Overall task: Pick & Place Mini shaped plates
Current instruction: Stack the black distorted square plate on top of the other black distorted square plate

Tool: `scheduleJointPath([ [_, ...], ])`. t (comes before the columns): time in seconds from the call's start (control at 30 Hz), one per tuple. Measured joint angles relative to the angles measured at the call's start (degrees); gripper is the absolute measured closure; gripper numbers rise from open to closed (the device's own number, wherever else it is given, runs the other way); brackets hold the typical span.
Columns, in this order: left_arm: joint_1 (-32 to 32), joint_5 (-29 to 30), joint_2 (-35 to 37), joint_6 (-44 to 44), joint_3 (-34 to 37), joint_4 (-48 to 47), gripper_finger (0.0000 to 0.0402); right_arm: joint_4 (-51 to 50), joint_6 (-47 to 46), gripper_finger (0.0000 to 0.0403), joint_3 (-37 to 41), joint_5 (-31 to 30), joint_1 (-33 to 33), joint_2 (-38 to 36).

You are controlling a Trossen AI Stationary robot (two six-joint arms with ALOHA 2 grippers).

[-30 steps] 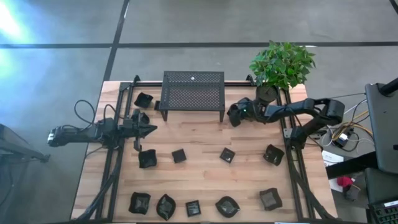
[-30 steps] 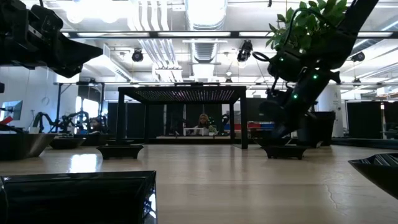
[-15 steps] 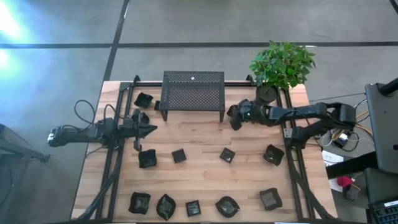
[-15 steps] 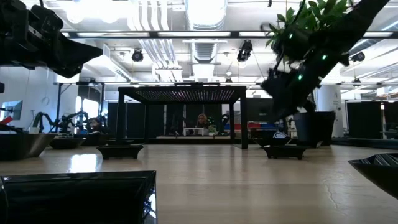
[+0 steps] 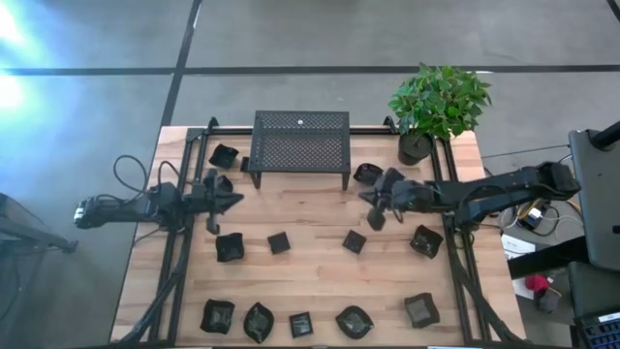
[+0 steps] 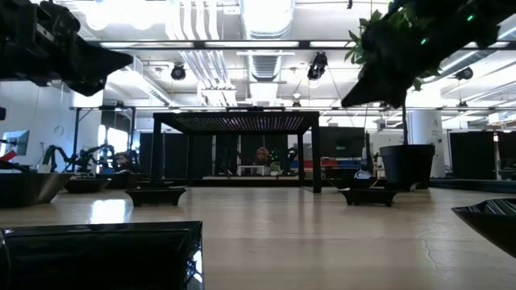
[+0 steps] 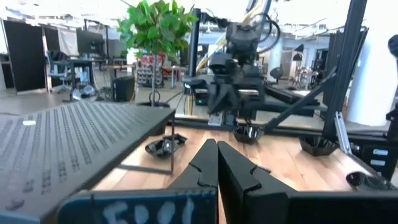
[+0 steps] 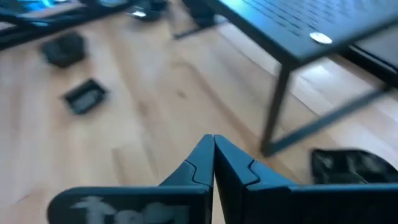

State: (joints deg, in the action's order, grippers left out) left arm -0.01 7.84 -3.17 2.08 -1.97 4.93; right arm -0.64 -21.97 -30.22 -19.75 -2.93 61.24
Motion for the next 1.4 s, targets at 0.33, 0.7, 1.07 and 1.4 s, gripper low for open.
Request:
scheduleJointPath([
  [0.33, -0.02, 0.65, -4.86, -0.37, -3.96, -4.8, 0.0401, 0.13, 4.11, 0.0394, 0.0, -1.01, -7.26, -6.8],
  [0.7, -0.02, 1.29, -14.87, -2.56, -7.76, -5.01, 0.0401, -0.47, 5.23, 0.0394, -0.07, 10.62, -7.33, -8.6],
  [1.07, -0.02, 2.21, -16.94, -2.71, -9.24, -4.92, 0.0401, -0.46, 4.21, 0.0385, -0.07, 10.53, -7.31, -8.6],
  [1.4, -0.01, 2.75, -16.92, -1.8, -9.47, -4.89, 0.0386, -0.44, 4.47, 0.0338, -0.07, 9.14, -7.31, -8.6],
])
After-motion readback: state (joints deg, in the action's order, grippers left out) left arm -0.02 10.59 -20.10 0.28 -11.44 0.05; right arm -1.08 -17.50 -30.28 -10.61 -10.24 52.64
